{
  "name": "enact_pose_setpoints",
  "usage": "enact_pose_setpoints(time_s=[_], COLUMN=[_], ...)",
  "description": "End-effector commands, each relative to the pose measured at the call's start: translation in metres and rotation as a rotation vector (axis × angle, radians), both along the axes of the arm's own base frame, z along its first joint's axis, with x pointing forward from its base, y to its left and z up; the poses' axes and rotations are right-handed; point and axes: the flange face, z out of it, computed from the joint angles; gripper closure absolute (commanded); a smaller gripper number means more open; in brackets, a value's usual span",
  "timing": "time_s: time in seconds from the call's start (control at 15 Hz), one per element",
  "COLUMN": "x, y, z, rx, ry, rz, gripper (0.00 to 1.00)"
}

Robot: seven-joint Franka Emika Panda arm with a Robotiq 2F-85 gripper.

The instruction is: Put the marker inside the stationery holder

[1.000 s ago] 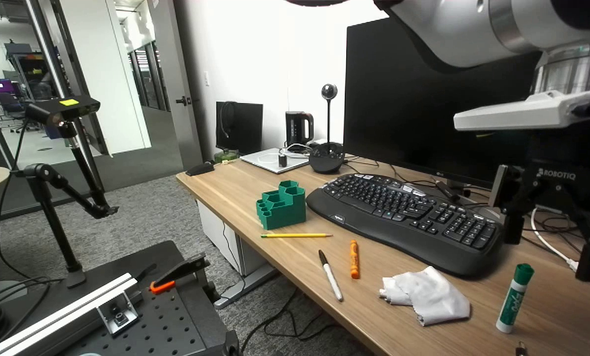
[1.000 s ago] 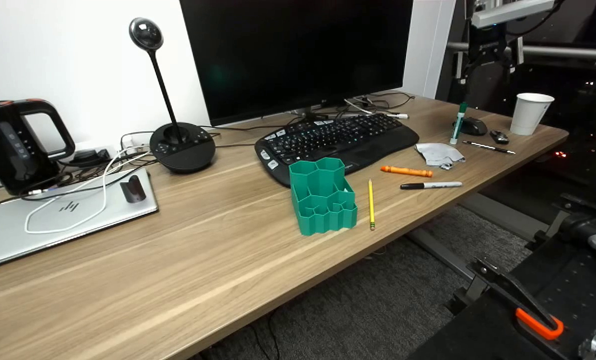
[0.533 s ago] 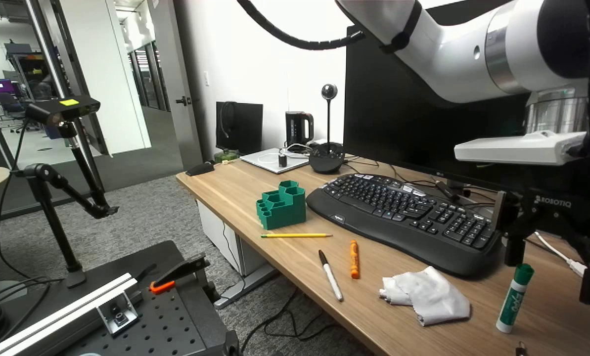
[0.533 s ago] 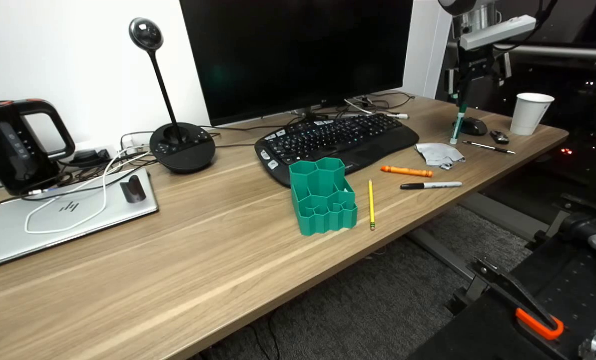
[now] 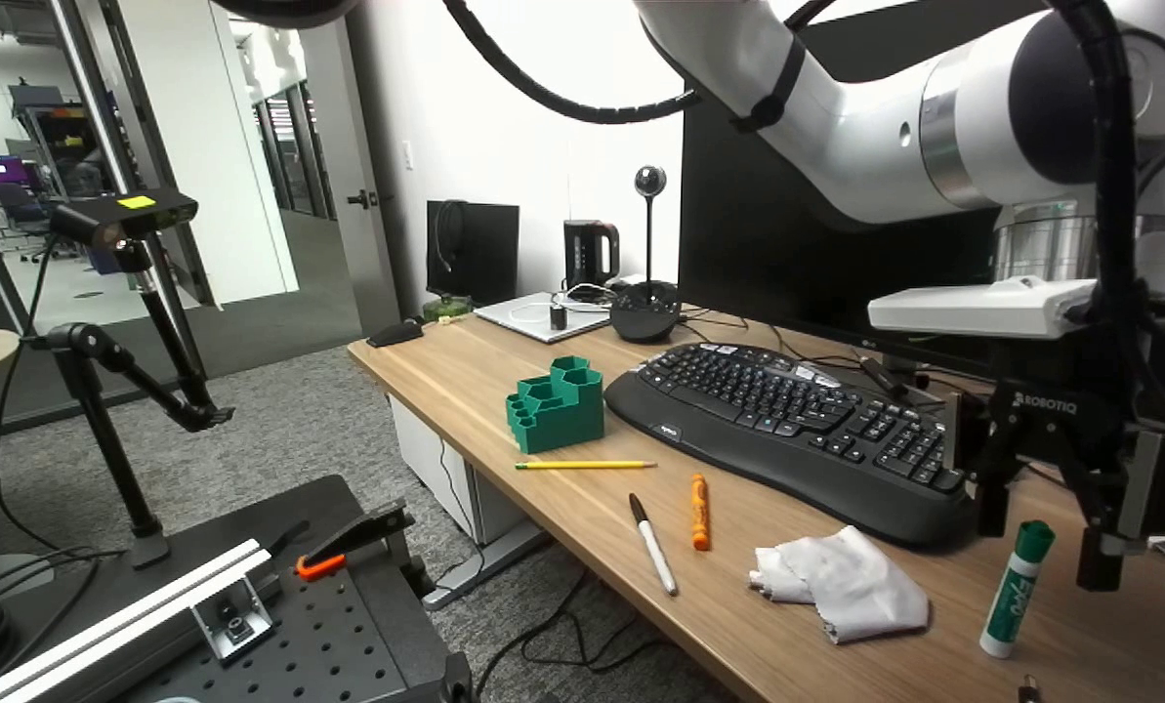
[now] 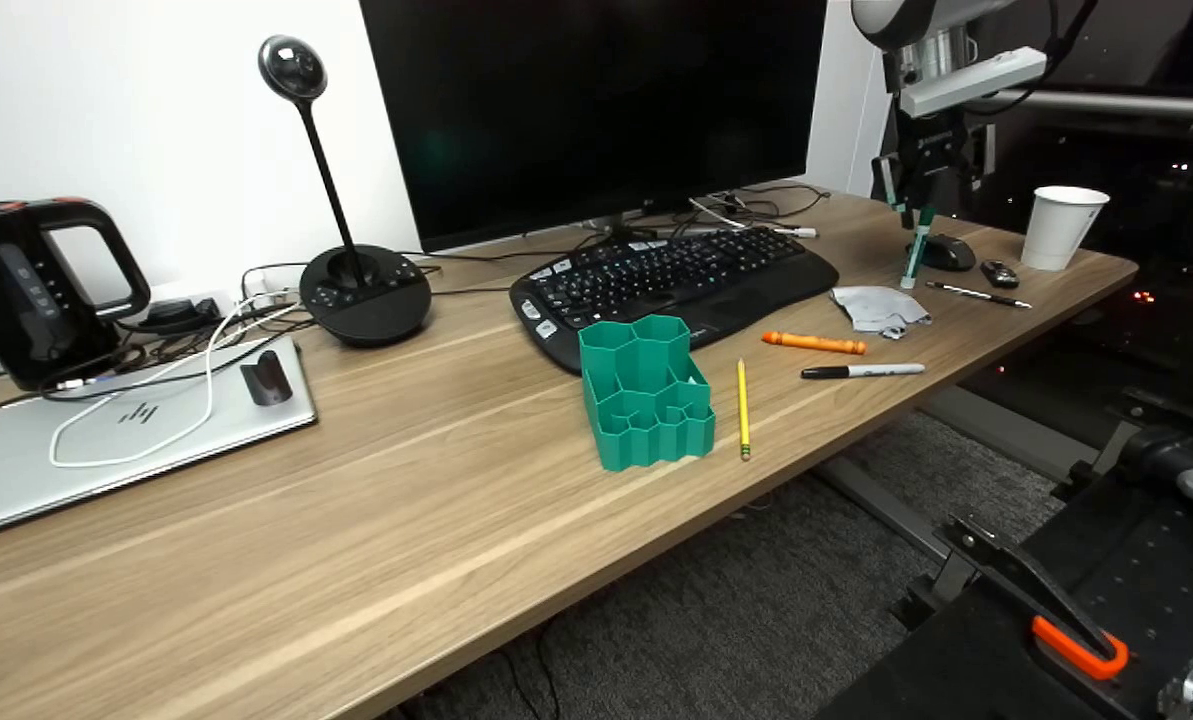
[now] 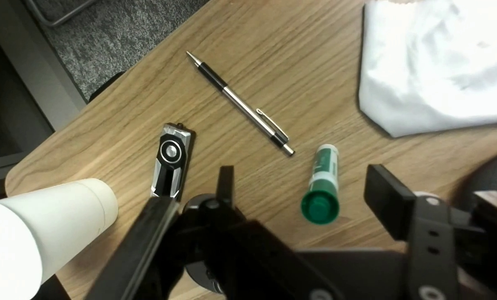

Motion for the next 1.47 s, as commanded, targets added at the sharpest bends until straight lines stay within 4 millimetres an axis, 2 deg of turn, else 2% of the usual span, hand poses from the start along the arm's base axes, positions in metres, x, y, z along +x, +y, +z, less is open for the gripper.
enact_pose_setpoints(time_s=[0.0, 0.4, 0.47, 0.6, 0.67, 0.87, 1.07, 1.4], x=[0.006, 0.006, 0.005, 0.001, -0.006, -0.010, -0.030, -0.080], y=[0.005, 0.006, 0.009, 0.023, 0.039, 0.076, 0.128, 0.238], z=[0.002, 0.016, 0.020, 0.036, 0.051, 0.081, 0.110, 0.141], rx=[-0.007, -0.029, -0.026, -0.014, 0.008, 0.070, 0.162, 0.293], ry=[0.011, -0.005, -0.003, -0.022, -0.047, -0.106, -0.110, -0.014], rz=[0.012, 0.048, 0.065, 0.144, 0.227, 0.366, 0.501, 0.675], gripper=[0.51, 0.97, 0.99, 0.95, 0.95, 0.95, 0.95, 0.95])
